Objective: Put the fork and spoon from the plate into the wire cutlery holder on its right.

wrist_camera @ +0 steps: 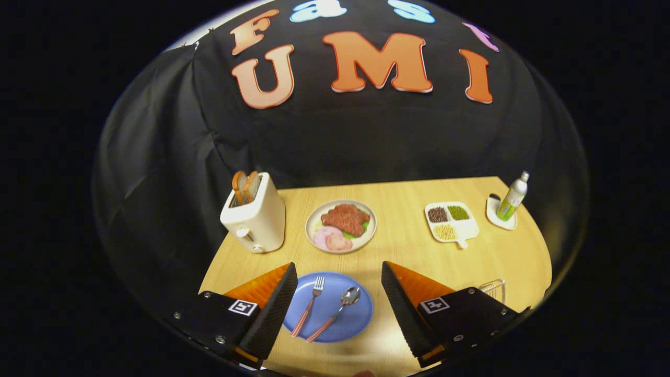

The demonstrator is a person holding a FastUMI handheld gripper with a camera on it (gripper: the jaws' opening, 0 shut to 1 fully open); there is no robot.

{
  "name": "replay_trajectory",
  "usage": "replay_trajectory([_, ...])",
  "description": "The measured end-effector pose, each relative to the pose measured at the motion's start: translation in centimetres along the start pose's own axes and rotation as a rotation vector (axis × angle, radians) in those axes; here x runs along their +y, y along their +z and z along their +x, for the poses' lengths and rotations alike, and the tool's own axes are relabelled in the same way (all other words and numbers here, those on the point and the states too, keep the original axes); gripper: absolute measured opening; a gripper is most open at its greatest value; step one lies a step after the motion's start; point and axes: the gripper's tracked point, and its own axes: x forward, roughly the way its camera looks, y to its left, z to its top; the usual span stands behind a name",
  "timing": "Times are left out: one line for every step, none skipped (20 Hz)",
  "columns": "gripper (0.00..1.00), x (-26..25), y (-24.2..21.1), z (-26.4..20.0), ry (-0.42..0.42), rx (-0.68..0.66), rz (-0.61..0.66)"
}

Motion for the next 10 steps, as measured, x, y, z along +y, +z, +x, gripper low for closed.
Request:
replay_trajectory([0.97, 0.1, -1.5, 0.8, -0.01, 0.042, 0.001])
replay_trajectory([0.97, 0.3, -2.8, 1.3, -0.021, 0.081, -0.004])
replay_trajectory([0.96, 0.6, -4.1, 1.9, -0.025, 0.114, -0.009])
replay_trajectory([0.96, 0.9, -5.6, 2.5, -0.029, 0.15, -0.014])
replay_trajectory([0.95, 1.2, -6.8, 2.9, -0.03, 0.178, -0.012])
replay_trajectory([0.94, 1.3, -7.9, 3.5, -0.04, 0.203, -0.007])
replay_trajectory([0.94, 1.5, -8.9, 4.0, -0.05, 0.228, 0.0])
replay_trajectory([0.92, 1.5, -9.9, 4.5, -0.058, 0.247, 0.008])
replay_trajectory([0.92, 1.6, -10.9, 4.9, -0.064, 0.269, 0.018])
replay_trajectory([0.9, 1.8, -11.8, 5.3, -0.069, 0.286, 0.024])
